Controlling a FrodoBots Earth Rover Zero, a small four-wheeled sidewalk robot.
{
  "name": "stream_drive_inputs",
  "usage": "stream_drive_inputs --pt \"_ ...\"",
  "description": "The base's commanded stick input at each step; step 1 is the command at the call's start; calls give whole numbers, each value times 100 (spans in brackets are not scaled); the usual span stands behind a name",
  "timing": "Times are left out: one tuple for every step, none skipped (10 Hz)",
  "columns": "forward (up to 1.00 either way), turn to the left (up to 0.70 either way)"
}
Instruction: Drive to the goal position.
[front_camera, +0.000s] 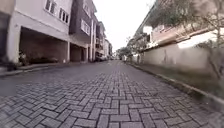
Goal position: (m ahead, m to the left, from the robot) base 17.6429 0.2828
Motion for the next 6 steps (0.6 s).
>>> stream_drive_inputs --pt "69 2" --pt "69 3" --pt "69 3" --pt "69 3" --pt "69 3" --pt "69 3"
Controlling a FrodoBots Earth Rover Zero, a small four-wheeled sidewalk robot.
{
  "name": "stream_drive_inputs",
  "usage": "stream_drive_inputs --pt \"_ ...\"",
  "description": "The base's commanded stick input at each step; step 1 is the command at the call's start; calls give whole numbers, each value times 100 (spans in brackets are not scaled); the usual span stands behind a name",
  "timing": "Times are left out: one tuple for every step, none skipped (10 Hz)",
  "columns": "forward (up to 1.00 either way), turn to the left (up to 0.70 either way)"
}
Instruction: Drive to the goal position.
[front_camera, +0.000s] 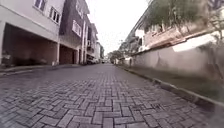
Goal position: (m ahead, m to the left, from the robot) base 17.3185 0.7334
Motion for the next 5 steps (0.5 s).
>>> stream_drive_inputs --pt "69 3" --pt "69 3" --pt "69 3" --pt "69 3" --pt "69 3"
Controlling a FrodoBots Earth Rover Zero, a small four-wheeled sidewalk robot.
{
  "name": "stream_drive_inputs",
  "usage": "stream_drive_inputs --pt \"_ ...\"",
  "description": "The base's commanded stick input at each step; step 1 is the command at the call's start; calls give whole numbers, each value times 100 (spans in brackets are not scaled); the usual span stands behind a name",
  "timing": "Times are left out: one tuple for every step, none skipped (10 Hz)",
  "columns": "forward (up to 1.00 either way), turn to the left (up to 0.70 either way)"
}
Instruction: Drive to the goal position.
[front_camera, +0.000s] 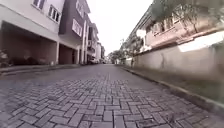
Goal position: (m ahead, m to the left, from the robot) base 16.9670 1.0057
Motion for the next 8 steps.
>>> stream_drive_inputs --pt "69 3" --pt "69 3" --pt "69 3" --pt "69 3" --pt "69 3" --pt "69 3" --pt "69 3" --pt "69 3"
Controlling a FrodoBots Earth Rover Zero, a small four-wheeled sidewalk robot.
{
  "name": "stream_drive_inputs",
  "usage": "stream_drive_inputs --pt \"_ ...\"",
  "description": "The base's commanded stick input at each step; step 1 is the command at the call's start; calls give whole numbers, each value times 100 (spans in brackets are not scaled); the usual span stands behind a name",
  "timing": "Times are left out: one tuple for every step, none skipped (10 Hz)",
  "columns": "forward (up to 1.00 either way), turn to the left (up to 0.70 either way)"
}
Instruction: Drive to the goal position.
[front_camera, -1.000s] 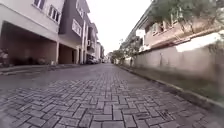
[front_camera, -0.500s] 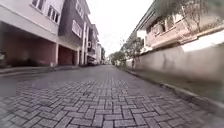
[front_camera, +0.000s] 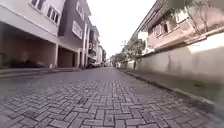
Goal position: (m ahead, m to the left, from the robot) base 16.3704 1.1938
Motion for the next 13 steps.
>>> stream_drive_inputs --pt "69 3" --pt "69 3" --pt "69 3" --pt "69 3" --pt "69 3" --pt "69 3" --pt "69 3" --pt "69 3" --pt "69 3" --pt "69 3" --pt "69 3" --pt "69 3" --pt "69 3"
